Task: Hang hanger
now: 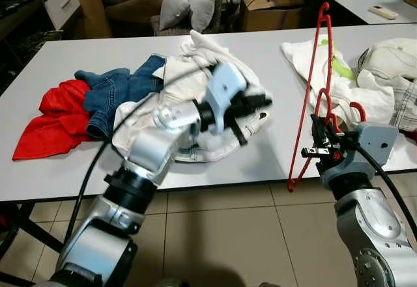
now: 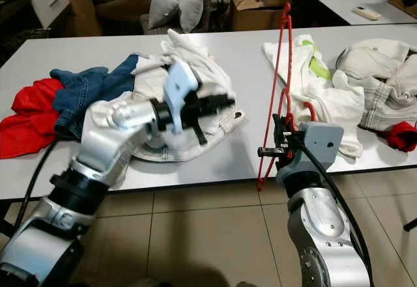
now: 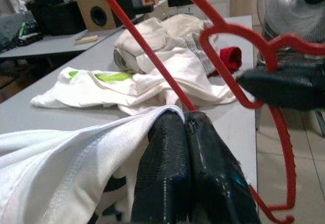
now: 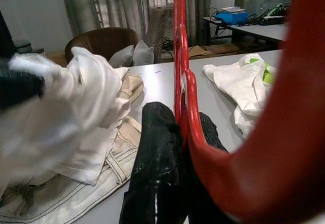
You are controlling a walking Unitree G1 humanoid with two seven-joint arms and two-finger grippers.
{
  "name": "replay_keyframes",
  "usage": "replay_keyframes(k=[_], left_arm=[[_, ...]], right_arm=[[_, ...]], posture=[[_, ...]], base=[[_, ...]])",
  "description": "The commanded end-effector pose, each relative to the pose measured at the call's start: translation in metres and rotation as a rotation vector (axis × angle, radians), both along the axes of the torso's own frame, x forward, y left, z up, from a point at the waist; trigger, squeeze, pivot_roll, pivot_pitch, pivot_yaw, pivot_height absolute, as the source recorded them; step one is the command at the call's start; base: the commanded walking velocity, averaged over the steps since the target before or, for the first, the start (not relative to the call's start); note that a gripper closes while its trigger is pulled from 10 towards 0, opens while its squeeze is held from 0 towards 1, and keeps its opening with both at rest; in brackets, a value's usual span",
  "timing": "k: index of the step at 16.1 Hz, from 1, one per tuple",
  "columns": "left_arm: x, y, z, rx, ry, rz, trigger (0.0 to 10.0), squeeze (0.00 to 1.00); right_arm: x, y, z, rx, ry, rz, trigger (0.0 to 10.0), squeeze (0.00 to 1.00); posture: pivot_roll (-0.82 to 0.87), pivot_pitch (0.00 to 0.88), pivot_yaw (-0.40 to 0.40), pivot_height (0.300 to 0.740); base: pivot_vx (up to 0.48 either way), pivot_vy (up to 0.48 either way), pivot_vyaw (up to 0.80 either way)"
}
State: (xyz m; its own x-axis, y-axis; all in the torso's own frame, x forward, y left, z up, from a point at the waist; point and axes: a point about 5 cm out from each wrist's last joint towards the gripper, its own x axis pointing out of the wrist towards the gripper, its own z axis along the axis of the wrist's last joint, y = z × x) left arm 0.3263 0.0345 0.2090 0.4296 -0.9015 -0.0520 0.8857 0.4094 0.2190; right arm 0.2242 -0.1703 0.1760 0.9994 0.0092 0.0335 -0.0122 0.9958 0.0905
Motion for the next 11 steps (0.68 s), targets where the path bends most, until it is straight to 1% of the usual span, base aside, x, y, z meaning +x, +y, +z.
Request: replay_keyframes(k=[1,2,3,4,6,7,8,10,11], left_arm=[[0.003,0.001,-0.002,0.033,-0.033,0.053,7.1,0.0],[0.004,0.002,-0.006,0.033,0.013,0.051,10.0,0.0],[0.002,0.002,-0.007,0.043,0.016,0.038,10.0,0.45],[0.001,0.003,-0.011,0.063,0.018,0.038,10.0,1.0],[-0.002,0.004,-0.013,0.057,0.035,0.033,10.0,1.0],[-0.006,0.002,-0.015,0.067,0.042,0.001,10.0,1.0],[-0.017,-0.002,-0.022,0.125,0.047,-0.086,10.0,1.0],[-0.025,-0.003,-0.027,0.149,0.04,-0.119,10.0,1.0],[-0.03,-0.003,-0.028,0.122,0.059,-0.149,10.0,0.7]], right_arm=[[-0.001,-0.005,0.008,-0.013,-0.039,-0.037,10.0,0.0],[-0.001,-0.009,0.008,-0.006,-0.04,-0.061,10.0,0.0],[-0.002,-0.011,0.008,-0.002,-0.04,-0.072,10.0,0.0],[-0.002,-0.017,0.007,0.001,-0.035,-0.099,10.0,0.0],[-0.003,-0.024,0.005,-0.007,-0.019,-0.115,10.0,0.0],[-0.005,-0.035,0.001,-0.037,0.028,-0.125,10.0,0.0],[-0.009,-0.05,-0.004,-0.088,0.095,-0.115,10.0,0.0],[-0.015,-0.059,-0.004,-0.12,0.121,-0.077,10.0,0.0],[-0.02,-0.061,-0.004,-0.141,0.134,-0.052,10.0,0.0]], posture=[[-0.13,0.0,0.071,0.74],[-0.13,0.0,0.071,0.74],[-0.13,0.0,0.072,0.74],[-0.14,0.0,0.075,0.74],[-0.14,0.0,0.077,0.74],[-0.15,0.0,0.078,0.74],[-0.15,0.0,0.079,0.74],[-0.16,0.0,0.081,0.74],[-0.17,0.0,0.084,0.74]], base=[[0.0,0.0,0.0],[0.0,0.0,0.0],[0.0,0.0,0.0],[0.0,0.0,0.0],[0.0,0.0,0.0],[0.0,0.0,0.0],[0.0,0.0,0.0],[0.0,0.0,0.0],[0.0,0.0,0.0]])
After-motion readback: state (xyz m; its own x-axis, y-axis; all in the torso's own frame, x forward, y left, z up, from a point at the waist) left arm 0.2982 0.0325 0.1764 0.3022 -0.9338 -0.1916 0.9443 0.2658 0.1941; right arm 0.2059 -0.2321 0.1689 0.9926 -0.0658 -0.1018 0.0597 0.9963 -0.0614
